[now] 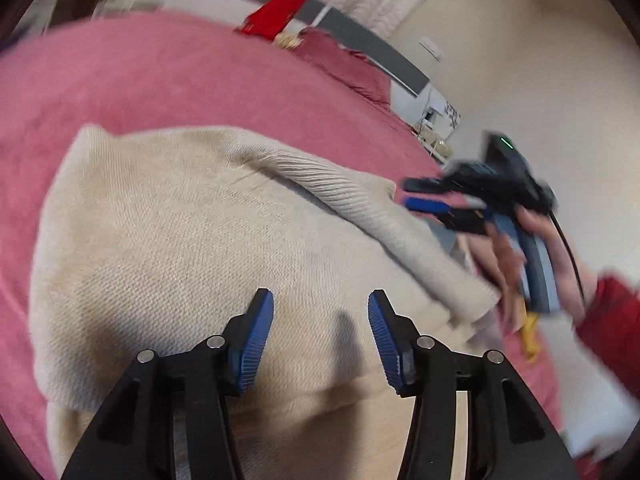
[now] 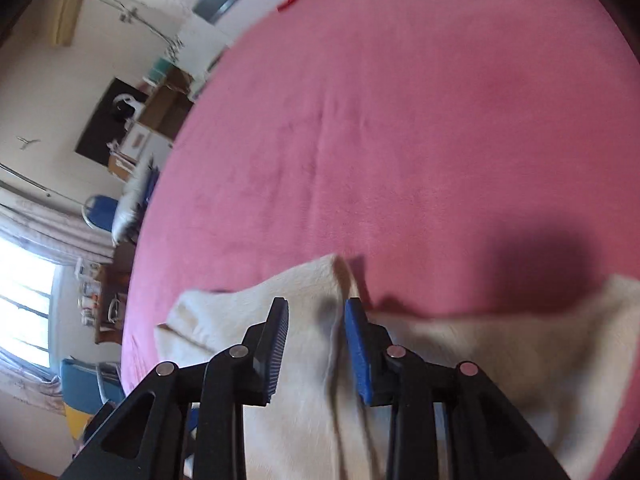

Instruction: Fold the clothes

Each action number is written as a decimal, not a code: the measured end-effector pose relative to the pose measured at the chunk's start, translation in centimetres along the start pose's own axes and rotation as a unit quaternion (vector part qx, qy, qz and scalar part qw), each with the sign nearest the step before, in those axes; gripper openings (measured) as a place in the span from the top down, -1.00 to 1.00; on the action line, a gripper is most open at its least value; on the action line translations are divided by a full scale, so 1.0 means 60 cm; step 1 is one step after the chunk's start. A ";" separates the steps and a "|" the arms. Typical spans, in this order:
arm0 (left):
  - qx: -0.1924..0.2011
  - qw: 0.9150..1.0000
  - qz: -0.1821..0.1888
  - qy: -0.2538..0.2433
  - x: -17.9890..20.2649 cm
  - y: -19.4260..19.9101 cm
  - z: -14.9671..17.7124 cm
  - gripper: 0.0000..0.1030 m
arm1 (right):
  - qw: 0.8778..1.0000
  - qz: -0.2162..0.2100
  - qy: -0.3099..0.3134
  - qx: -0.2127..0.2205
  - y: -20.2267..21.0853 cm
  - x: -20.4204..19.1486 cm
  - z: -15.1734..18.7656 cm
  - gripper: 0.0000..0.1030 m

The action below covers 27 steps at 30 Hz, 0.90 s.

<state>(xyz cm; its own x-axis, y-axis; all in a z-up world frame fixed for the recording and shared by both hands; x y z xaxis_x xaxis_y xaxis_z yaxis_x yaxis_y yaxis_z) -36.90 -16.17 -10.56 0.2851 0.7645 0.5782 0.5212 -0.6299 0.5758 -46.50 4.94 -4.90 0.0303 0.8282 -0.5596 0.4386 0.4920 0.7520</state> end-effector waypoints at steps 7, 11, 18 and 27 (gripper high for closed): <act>0.025 0.999 -0.021 -0.020 0.002 0.047 0.017 -0.44 | 0.994 -0.040 0.092 0.054 0.012 -0.089 -0.009 0.87; 0.059 0.996 -0.049 0.043 -0.045 0.105 0.019 -0.44 | 0.962 -0.088 0.253 0.041 0.056 -0.211 0.106 0.87; 0.126 0.977 -0.099 0.140 -0.106 0.195 0.041 -0.50 | 0.927 -0.075 0.349 -0.114 0.007 -0.229 0.394 0.56; 0.116 0.986 -0.103 0.053 -0.011 0.121 -0.034 -0.58 | 0.996 0.042 0.064 0.053 0.135 0.002 0.294 0.42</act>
<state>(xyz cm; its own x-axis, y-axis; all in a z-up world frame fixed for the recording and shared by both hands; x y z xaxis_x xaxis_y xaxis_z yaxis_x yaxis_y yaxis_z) -34.95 -21.52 -5.56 0.0743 0.8469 0.5265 0.7336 -0.4041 0.5464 -27.10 4.29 -4.99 -0.0415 0.8961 -0.4418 0.5311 0.3944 0.7499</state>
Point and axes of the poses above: each gripper's, at about its wrist camera, not at the fingertips, and y roughly against the way its jaws point, x to its right, z to its underside, the point moved 5 cm from there along -y, roughly the way its jaws point, and after that the axes turned 7 degrees about y, right-handed, at the moved point
